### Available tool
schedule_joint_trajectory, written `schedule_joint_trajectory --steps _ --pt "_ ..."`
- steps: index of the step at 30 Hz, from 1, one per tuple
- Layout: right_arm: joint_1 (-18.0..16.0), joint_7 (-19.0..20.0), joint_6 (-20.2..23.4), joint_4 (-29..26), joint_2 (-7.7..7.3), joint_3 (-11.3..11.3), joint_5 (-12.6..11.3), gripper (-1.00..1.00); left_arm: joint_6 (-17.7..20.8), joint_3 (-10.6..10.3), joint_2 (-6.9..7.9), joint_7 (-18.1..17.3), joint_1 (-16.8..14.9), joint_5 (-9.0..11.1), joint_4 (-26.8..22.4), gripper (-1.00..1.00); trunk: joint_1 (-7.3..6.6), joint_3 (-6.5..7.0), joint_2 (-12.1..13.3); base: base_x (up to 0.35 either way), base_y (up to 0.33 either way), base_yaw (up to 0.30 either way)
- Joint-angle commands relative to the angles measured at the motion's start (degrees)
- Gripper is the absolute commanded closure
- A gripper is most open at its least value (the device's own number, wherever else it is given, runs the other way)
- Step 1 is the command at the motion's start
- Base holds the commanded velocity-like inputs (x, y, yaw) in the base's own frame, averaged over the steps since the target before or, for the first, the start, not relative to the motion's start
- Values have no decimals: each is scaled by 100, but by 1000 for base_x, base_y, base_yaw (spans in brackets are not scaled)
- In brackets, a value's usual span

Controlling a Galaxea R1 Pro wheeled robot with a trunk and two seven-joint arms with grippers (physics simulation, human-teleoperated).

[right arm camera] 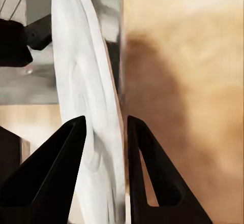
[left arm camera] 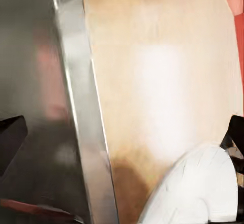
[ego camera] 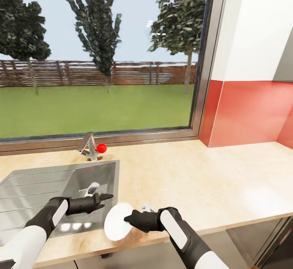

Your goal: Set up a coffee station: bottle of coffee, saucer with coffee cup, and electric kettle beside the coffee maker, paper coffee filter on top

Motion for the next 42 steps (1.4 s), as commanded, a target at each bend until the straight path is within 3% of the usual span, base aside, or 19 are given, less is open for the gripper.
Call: schedule_joint_trajectory --steps 1,7,10,15,19,23,28,42 --pt "-2 11 17 -54 0 -1 19 100 35 17 75 -12 -10 -1 -222 -100 2 -3 -4 0 0 0" --pt "-2 9 17 -168 0 -15 19 100 98 87 428 -26 -76 10 -1375 -100 2 -3 -4 0 0 0" --pt "-2 9 17 -181 0 -27 14 100 114 449 650 -60 -86 46 -1787 -100 2 -3 -4 0 0 0" --pt "-2 6 17 -407 0 -57 10 100 126 886 905 -98 -48 72 -2207 -100 2 -3 -4 0 0 0" --pt "-2 0 17 -800 0 -94 11 100 122 949 1060 -198 -11 64 -2298 -100 2 -3 -4 0 0 0" --pt "-2 0 17 -940 0 -412 15 100 120 963 1247 -238 5 66 -2317 -100 2 -3 -4 -17 0 0" --pt "-2 21 12 -979 0 -610 18 100 107 960 1319 -245 8 67 -2321 -100 2 -3 -4 -238 0 0" --pt "-2 18 15 -1751 0 -653 19 100 111 958 1338 -246 17 2 -2313 -100 2 -3 -4 -331 0 0"
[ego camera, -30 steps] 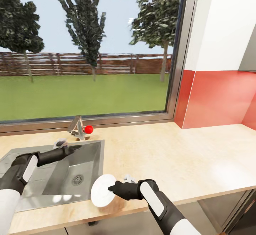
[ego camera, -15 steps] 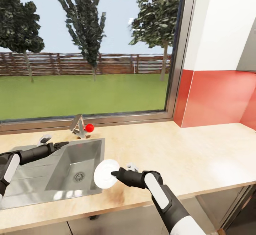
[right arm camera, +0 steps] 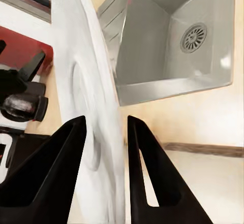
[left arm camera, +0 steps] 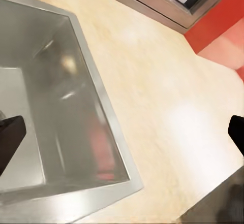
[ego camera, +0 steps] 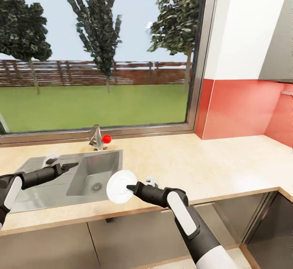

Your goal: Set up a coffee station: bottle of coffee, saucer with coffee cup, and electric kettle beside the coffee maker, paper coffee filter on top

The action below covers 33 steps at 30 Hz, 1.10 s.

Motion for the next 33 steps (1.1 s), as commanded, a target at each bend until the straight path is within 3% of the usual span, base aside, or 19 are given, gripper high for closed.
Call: schedule_joint_trajectory --steps 1,7,23,27,33 --pt "-1 13 20 -121 1 -5 19 100 30 10 8 -11 -2 7 6 -100 -1 -3 -5 -336 0 0" --pt "-1 13 21 -223 1 -5 19 100 29 20 112 -11 33 41 68 -100 -1 -3 -5 -336 0 0" --pt "-1 5 22 -381 1 -14 27 100 28 17 121 -11 48 55 73 -100 -1 -6 -5 -307 -65 28" --pt "-1 5 22 -381 1 -14 26 100 15 21 123 -19 237 65 73 -100 -1 -16 -5 -31 -13 250" --pt "-1 5 22 -381 1 -14 19 100 -44 92 123 -579 1110 48 73 -100 -1 -28 -5 -3 -1 266"
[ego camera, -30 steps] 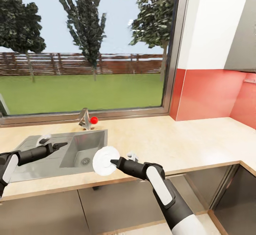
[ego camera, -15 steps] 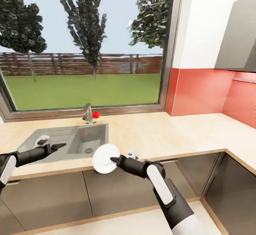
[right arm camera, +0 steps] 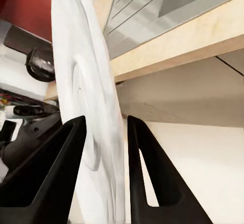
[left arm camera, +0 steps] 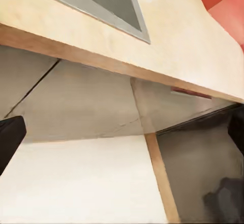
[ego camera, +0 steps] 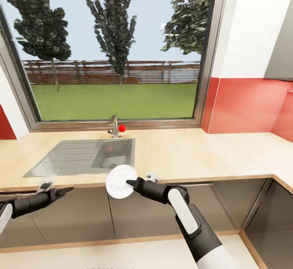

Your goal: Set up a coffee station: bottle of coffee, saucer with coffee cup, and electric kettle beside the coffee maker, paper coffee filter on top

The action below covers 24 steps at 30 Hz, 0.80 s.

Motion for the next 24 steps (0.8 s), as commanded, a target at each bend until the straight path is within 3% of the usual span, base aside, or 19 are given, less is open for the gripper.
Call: schedule_joint_trajectory --steps 1,3,4,5,8,11,12,13,14,17,18,19,21,22,24 --pt "-2 13 21 -2 1 -5 7 100 27 45 0 -74 183 14 2 -100 3 -5 -5 0 0 268" --pt "-2 13 21 -2 1 -5 7 100 -75 123 0 -151 674 -15 10 -100 3 -8 -5 0 0 268" --pt "-2 13 21 -2 1 -5 6 100 -337 146 0 -171 963 -23 15 -100 3 -9 -5 0 0 268" --pt "-2 13 20 -2 1 -5 6 100 -847 161 0 -177 1363 -18 21 -100 3 -9 -5 0 0 268" --pt "-2 13 16 -2 1 -5 6 100 -1427 170 -19 -102 2039 -26 234 -100 3 -10 -5 0 0 269" --pt "-2 16 15 -6 1 -5 6 100 -1772 162 -13 282 2468 -128 1211 -100 3 -10 -5 0 0 269" --pt "-2 16 15 -9 1 -5 6 100 -2389 129 -29 736 2553 -576 1985 -100 3 -10 -5 0 0 269" --pt "-2 16 16 -9 1 -3 6 100 -2518 127 -36 825 2559 -676 2112 -100 3 -10 -5 0 0 269" --pt "-2 14 19 -10 1 -1 6 100 -2888 127 -63 1094 2571 -970 2455 -100 3 -10 -5 0 0 269" --pt "-2 10 28 -10 1 2 6 100 -3418 128 -195 1721 2581 -1432 2939 -100 3 -10 -5 0 0 269" --pt "-2 6 35 -10 1 3 6 100 -3581 128 -376 2392 2583 -1677 3104 -100 3 -10 -5 0 0 270" --pt "-2 2 37 -21 1 7 8 100 -3619 128 -487 2863 2583 -1786 3143 -100 3 -10 -5 0 0 270" --pt "-2 -1 38 -55 1 18 13 100 -3639 125 -598 3362 2584 -1865 3166 -100 3 -10 -5 0 0 270" --pt "-2 -3 38 -101 1 31 26 100 -3648 122 -717 3843 2584 -1917 3179 -100 3 -10 -5 0 0 270" --pt "-2 -4 34 -136 1 41 39 100 -3650 119 -886 4434 2584 -1993 3187 -100 3 -10 -5 0 0 270"
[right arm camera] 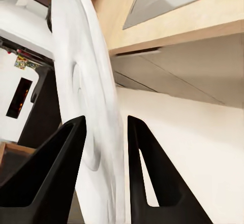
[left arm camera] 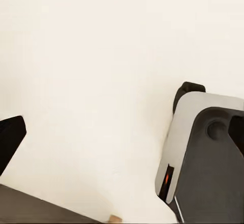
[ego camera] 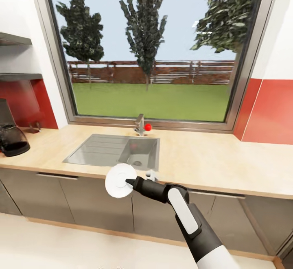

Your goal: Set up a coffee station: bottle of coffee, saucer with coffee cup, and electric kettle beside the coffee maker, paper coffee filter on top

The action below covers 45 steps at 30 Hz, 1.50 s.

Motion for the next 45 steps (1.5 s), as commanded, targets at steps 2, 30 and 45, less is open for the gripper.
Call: schedule_joint_trajectory --steps 2,30,45 --pt "-1 11 21 -18 1 -2 12 100 41 46 -137 384 -2 -134 -7 -100 2 -4 -5 0 0 270" --pt "-1 26 11 -301 -111 19 9 100 10 68 -904 1792 -2 -1136 246 -100 2 -4 -5 0 0 52" --pt "-1 11 10 -309 -103 28 9 100 2 68 -917 1786 -11 -1125 242 -100 2 -4 -5 47 86 164"
